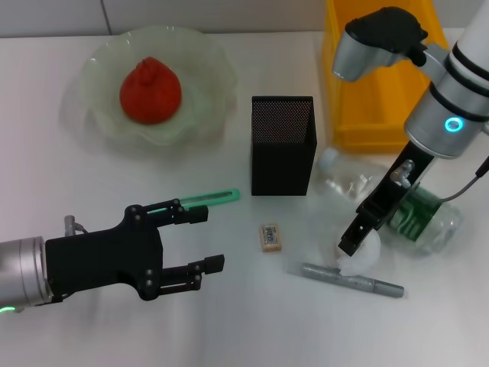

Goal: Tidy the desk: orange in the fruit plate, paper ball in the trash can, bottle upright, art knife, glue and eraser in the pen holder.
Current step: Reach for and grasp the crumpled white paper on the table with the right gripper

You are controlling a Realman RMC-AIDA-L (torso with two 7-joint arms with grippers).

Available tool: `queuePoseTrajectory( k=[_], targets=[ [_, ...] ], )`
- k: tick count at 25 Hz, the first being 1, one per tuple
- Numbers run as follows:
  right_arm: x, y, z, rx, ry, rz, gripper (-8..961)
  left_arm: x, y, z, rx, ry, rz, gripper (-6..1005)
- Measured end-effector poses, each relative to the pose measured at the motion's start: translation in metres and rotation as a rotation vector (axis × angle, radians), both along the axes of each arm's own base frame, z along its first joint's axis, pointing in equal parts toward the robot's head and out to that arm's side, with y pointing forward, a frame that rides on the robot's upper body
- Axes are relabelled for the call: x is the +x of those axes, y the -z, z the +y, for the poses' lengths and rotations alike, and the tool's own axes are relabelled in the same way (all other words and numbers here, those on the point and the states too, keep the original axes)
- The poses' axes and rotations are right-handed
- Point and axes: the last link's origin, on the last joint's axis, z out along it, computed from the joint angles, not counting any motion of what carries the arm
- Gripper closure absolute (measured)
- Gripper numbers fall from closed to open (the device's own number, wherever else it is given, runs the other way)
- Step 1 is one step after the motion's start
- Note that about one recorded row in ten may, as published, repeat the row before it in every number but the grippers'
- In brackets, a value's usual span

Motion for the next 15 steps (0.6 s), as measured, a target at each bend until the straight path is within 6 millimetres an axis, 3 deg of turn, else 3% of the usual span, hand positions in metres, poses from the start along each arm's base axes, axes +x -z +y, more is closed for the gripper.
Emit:
queuePoseTrajectory(
  k=[15],
  targets=[
    [0.005,0.013,-0.002,-0.021,-0.002,0.011,220,0.000,0.000,0.000,0.007,0.006,0.003,278]
  ],
)
